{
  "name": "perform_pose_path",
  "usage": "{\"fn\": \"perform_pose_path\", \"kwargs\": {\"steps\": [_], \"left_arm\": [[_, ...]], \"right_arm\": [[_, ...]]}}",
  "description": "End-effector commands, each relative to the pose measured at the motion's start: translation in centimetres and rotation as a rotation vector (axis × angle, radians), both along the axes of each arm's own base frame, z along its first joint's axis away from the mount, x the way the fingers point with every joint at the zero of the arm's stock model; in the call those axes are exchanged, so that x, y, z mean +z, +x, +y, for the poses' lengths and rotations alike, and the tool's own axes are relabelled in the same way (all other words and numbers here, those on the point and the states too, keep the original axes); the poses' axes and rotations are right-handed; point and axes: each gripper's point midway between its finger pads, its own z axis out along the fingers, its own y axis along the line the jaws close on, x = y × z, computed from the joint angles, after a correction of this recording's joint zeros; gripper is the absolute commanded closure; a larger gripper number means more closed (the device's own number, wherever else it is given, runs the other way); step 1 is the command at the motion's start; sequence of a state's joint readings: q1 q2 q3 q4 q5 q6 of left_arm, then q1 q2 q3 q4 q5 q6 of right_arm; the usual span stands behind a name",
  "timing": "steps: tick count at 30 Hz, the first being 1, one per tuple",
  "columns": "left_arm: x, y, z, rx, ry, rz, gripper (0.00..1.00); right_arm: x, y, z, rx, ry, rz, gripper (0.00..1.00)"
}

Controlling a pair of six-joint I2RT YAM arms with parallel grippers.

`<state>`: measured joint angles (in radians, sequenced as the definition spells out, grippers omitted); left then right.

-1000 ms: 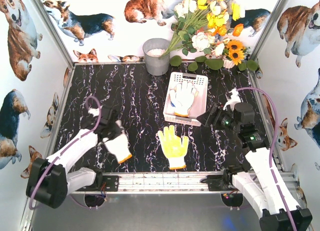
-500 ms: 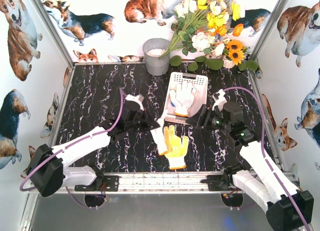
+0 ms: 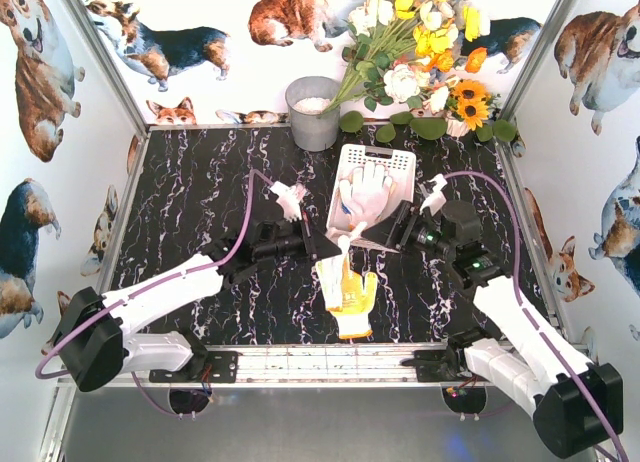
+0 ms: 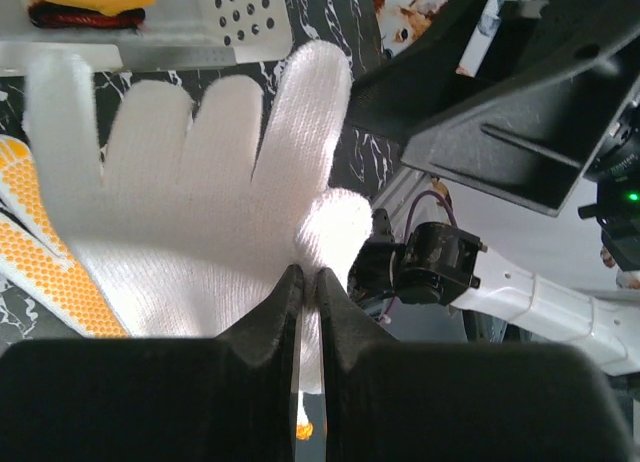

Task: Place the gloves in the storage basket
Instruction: Turn over the glove at the center of the board.

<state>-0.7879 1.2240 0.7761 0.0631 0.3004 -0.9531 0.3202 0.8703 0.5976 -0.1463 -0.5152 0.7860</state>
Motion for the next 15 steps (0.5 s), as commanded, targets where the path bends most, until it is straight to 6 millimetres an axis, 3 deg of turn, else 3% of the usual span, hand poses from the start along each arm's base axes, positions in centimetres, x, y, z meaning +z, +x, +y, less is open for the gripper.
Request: {"fn": "perform_pose_path", "kwargs": {"steps": [1, 3, 7, 12, 14, 15], "left_arm": [[2.4, -0.8, -1.3, -0.060, -0.054, -0.070, 1.00], [2.3, -1.0, -1.6, -0.072, -0.051, -0.069, 1.00], [2.4, -1.4, -2.0, -0.085, -0.054, -0.074, 1.00], [0.8, -1.3, -1.3, -0.048, -0.025, -0.063, 1.00], [-1.3, -1.5, -0.7, -0.025, -0.002, -0.035, 1.00], [-2.0, -1.6, -0.5, -0.012, -0.003, -0.016, 1.00]], "right_arm": [[2.4, 0.8, 1.8, -0.003, 0.135, -0.016, 0.34], [2.1, 0.9, 2.4, 0.002, 0.132, 0.001, 0.35], [1.0, 1.2, 2.8, -0.003, 0.109, 0.052, 0.48], [1.0, 1.0, 2.7, -0.017, 0.111, 0.071, 0.90], [0.4, 0.9, 2.2, -0.041, 0.082, 0.089, 1.00], [-0.1, 0.7, 1.8, -0.058, 0.049, 0.101, 1.00]]}}
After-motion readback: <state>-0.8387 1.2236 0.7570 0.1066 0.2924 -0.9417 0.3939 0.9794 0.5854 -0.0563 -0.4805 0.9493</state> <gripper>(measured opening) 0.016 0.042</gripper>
